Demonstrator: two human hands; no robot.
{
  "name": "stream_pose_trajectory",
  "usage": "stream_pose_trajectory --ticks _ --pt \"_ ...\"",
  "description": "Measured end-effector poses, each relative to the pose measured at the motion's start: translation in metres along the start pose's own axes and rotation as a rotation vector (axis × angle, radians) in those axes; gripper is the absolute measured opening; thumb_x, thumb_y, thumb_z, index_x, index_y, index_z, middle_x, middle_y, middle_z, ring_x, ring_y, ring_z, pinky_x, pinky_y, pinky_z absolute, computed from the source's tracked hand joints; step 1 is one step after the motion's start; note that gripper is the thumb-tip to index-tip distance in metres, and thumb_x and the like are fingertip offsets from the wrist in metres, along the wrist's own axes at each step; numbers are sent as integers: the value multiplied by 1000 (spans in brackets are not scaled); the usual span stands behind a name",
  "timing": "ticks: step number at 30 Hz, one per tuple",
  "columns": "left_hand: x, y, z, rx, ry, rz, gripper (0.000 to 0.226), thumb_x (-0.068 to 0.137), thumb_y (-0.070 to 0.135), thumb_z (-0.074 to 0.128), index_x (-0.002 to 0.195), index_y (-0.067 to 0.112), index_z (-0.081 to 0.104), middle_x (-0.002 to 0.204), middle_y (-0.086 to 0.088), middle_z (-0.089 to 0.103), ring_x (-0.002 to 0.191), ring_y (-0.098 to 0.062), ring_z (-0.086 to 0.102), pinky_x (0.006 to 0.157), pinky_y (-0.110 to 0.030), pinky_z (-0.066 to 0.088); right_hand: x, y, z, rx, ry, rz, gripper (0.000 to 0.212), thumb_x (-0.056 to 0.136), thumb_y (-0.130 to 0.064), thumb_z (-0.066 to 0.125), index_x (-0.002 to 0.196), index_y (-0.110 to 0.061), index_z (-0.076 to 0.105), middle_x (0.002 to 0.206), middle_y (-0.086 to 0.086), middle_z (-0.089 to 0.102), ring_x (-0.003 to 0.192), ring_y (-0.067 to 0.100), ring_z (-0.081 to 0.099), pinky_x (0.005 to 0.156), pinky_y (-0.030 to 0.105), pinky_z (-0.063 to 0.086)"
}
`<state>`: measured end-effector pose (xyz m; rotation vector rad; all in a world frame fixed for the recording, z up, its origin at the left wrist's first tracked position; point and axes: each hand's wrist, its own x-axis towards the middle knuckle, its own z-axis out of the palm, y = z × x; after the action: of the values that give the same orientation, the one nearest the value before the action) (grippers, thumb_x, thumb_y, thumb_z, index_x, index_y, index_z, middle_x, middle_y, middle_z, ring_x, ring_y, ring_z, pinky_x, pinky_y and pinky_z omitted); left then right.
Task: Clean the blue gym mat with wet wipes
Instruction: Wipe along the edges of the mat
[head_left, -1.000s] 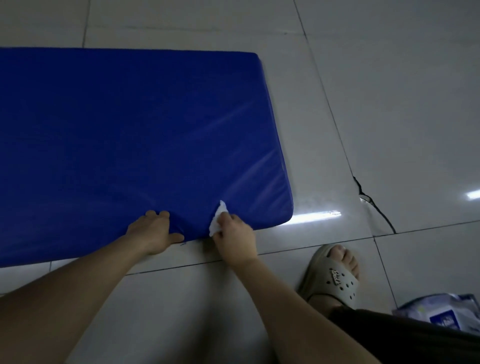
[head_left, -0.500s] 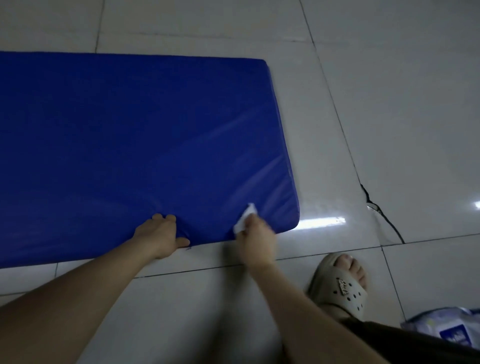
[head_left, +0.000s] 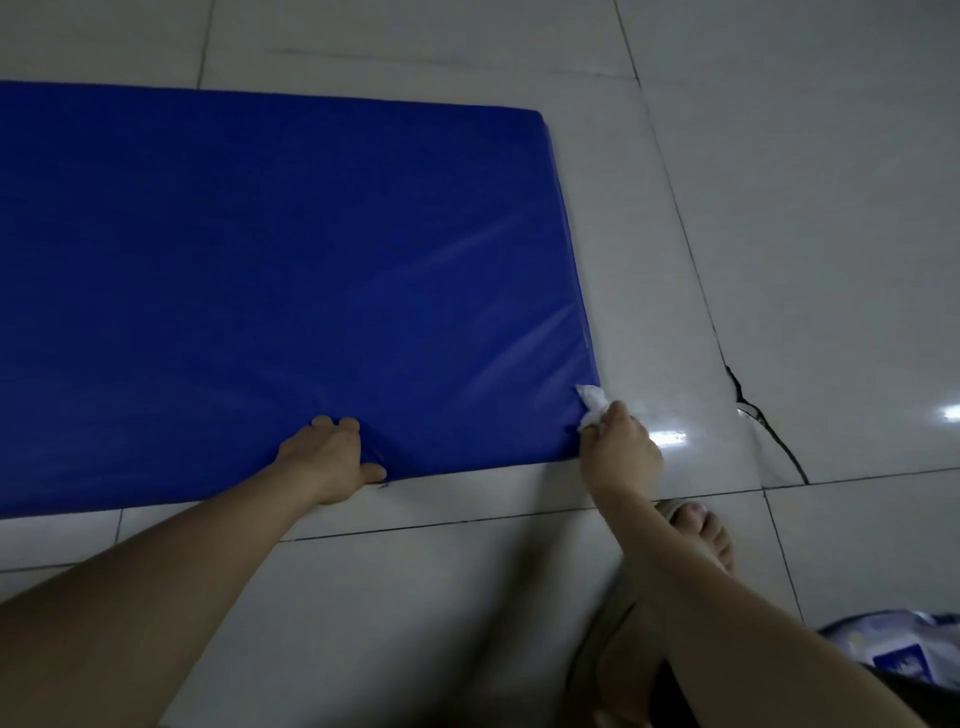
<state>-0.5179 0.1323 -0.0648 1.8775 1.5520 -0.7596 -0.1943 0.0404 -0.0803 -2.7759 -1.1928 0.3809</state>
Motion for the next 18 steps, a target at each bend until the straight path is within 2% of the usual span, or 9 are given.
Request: stream_pose_trajectory --ticks 3,5,6,8,10,12,13,15,18 --pt "1 1 -2 14 -13 -13 72 91 68 54 140 18 39 138 -10 42 117 -27 51 96 -37 48 -29 -33 17 73 -43 -36 32 96 -33 55 125 -21 50 88 -2 65 73 20 60 64 30 42" --pt "1 2 -2 27 -17 -14 70 92 68 54 139 18 40 135 -11 44 115 -27 52 94 -37 49 -55 -63 33 109 -75 -131 51 98 -33 53 145 -22 36 73 -14 48 60 5 49 55 22 35" --pt "1 2 -3 37 -16 -15 70 92 68 54 138 17 41 135 -11 44 114 -27 52 93 -36 49 -66 -78 40 114 -99 -177 53 98 -31 52 147 -20 35 68 -16 41 56 -1 40 50 18 28" --pt "1 3 -4 48 -20 -23 70 92 67 55 137 16 41 134 -12 45 112 -27 53 89 -36 49 -84 -105 50 92 -170 -299 47 97 -28 50 142 -16 44 64 -15 37 51 -2 35 47 17 23" --pt "0 5 -5 48 -19 -35 71 91 68 56 137 15 41 135 -13 45 111 -28 54 88 -37 49 -95 -124 50 37 -228 -477 44 99 -25 44 142 -15 46 64 -11 43 50 8 41 47 25 31" --pt "0 5 -6 43 -17 -35 72 91 68 56 138 15 40 135 -13 44 111 -28 54 90 -38 50 -91 -122 47 -23 -174 -606 36 100 -29 39 130 -19 57 64 -8 48 48 14 46 45 25 30" --pt "0 4 -5 41 -21 -31 72 91 68 56 139 16 40 136 -13 44 113 -28 54 91 -38 50 -83 -112 43 -35 -124 -613 30 99 -33 41 116 -20 62 64 -6 54 49 15 51 45 24 30" --pt "0 3 -4 34 -27 -23 72 91 68 55 139 17 39 137 -11 43 114 -27 52 92 -36 48 -56 -80 33 -45 -113 -507 21 95 -38 48 94 -20 59 76 -1 65 61 21 63 52 27 39" --pt "0 3 -4 22 -17 -5 71 92 69 53 140 18 39 137 -10 43 115 -26 52 93 -35 48 -16 -27 14 -57 -65 -297 20 94 -40 52 86 -22 46 83 0 67 68 23 64 58 30 40"
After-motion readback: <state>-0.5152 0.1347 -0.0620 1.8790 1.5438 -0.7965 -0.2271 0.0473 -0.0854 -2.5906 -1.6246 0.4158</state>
